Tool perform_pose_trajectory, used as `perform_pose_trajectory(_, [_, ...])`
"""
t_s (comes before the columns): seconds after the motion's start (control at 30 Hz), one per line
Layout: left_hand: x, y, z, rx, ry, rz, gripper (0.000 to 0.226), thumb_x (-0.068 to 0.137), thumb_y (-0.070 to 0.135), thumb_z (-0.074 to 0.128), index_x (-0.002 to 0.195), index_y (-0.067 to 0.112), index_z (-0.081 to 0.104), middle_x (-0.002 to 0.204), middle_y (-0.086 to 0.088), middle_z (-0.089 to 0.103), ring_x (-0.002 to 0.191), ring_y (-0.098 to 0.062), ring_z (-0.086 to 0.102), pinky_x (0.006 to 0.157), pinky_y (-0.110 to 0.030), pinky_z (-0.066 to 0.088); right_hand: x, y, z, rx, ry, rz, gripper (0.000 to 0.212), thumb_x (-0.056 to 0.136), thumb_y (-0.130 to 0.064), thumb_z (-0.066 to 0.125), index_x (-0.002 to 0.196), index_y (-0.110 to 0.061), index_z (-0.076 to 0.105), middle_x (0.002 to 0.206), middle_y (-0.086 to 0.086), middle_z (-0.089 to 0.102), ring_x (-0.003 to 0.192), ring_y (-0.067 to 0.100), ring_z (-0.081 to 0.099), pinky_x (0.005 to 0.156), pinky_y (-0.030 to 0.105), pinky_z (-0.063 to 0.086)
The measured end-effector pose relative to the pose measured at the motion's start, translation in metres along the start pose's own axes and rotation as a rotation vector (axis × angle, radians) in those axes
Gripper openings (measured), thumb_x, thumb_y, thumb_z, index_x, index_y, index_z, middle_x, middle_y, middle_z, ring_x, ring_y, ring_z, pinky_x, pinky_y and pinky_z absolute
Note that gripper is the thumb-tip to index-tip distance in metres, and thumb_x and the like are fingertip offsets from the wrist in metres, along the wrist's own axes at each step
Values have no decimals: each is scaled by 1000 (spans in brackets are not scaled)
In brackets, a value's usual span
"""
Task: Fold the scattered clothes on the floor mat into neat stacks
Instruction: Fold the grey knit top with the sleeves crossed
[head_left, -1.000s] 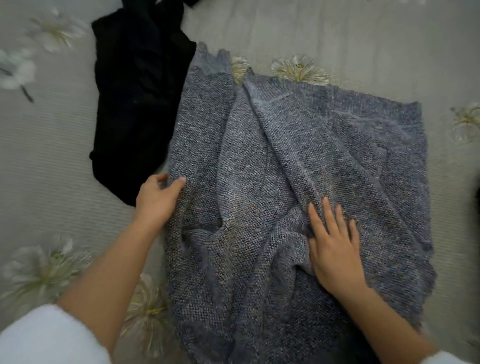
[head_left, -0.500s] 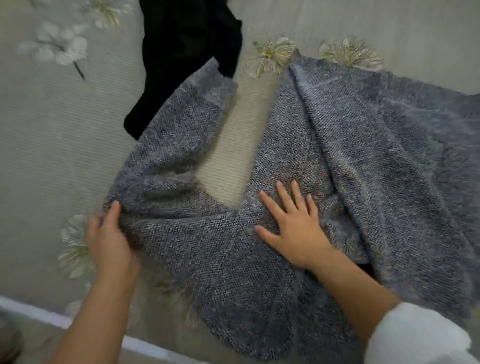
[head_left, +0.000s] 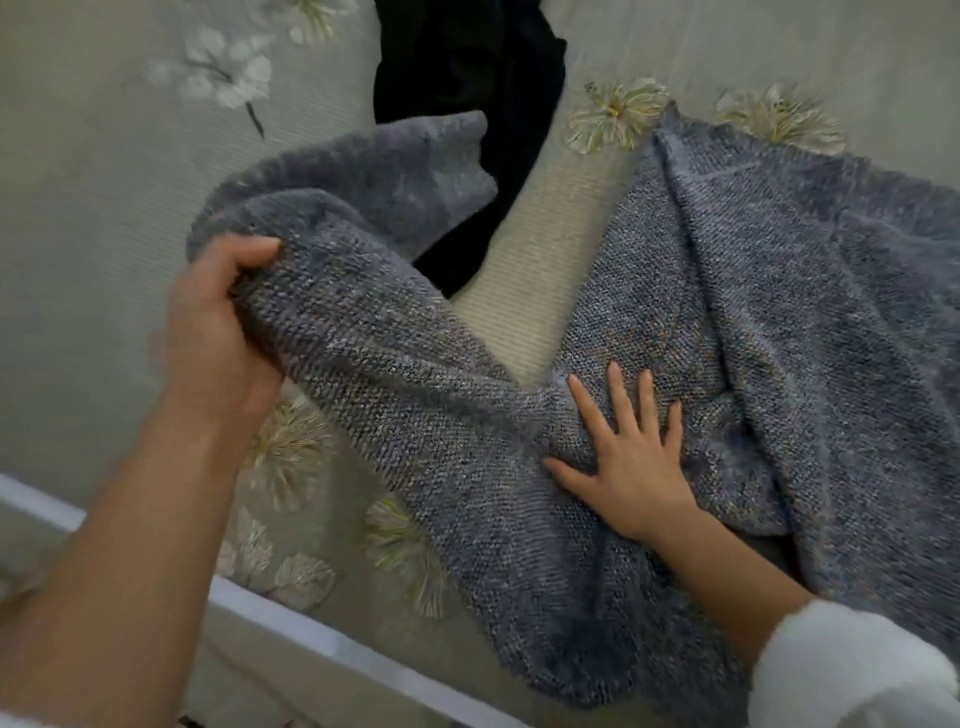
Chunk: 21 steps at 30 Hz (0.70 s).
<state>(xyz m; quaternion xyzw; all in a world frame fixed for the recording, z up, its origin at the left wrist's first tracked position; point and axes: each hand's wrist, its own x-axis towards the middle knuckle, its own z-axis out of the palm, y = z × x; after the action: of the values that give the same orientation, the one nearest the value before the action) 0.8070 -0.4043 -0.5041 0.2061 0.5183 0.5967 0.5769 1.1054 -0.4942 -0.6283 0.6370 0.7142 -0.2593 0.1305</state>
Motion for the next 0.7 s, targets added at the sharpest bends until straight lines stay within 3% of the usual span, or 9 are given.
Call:
perform_pose_trajectory(0.07, [-15,-10,-27,-3,206,64,17,83,7,46,86,10,63,86,-6,63,82,-19,62,73,-26,52,0,0,1,7,12,-2,90,69,-90,10,137,-49,-33,152,-1,-36,135,27,-40,108,58,-18])
perform_pose_trajectory(0.17, [-27,-40,-66,183,509,-118,12,85,6,49,94,11,55,83,-2,56,73,-14,57,56,-21,49,1,1,1,-11,12,-9,90,69,-90,11,137,-49,-33,151,-1,-39,134,27,-42,108,58,-18])
perform_pose_trajectory(0.23, [-25,-47,-82,99,486,-287,10,86,16,50,91,18,58,90,-1,61,79,-15,61,62,-23,52,0,1,1,-17,4,-9,90,69,-90,9,136,-49,-34,149,-1,-42,133,27,-44,108,58,-19])
perform_pose_trajectory(0.33, [-4,-36,-91,-75,371,-363,52,70,43,60,116,19,63,114,-6,69,103,-24,66,87,-39,52,0,-3,-2,-38,-34,7,89,72,-88,13,133,-48,-38,147,0,-44,132,29,-44,108,58,-21])
perform_pose_trajectory(0.37, [5,-29,-89,-32,344,-375,55,69,48,62,117,21,64,111,-6,71,100,-24,68,84,-40,53,0,-7,-4,-50,-48,21,90,74,-85,16,132,-46,-40,146,2,-44,133,30,-43,107,59,-21])
perform_pose_trajectory(0.47, [34,-18,-78,241,317,-401,27,84,43,62,99,21,64,84,-2,75,74,-17,73,60,-29,56,-4,-33,-9,-62,29,4,98,84,-65,37,135,-33,-40,147,9,-39,135,33,-39,108,62,-18])
perform_pose_trajectory(0.53, [52,-15,-73,416,356,-412,21,85,32,66,99,17,62,75,-3,73,64,-15,71,51,-26,54,-11,-58,-9,-107,174,-156,101,82,-40,56,148,-24,-20,156,12,-18,143,31,-22,112,61,-7])
perform_pose_trajectory(0.6, [65,-4,-70,429,382,-340,15,84,24,64,95,14,62,79,-6,71,64,-17,70,50,-25,54,-15,-79,-6,-109,279,-347,98,74,-28,68,152,-20,9,159,9,11,146,28,6,111,58,9])
perform_pose_trajectory(0.7, [73,27,-73,-1,300,-131,23,78,17,54,99,10,61,96,-11,69,86,-25,67,77,-37,58,-12,-91,2,-183,279,-532,94,72,-28,72,151,-24,21,158,4,18,146,27,17,109,57,16])
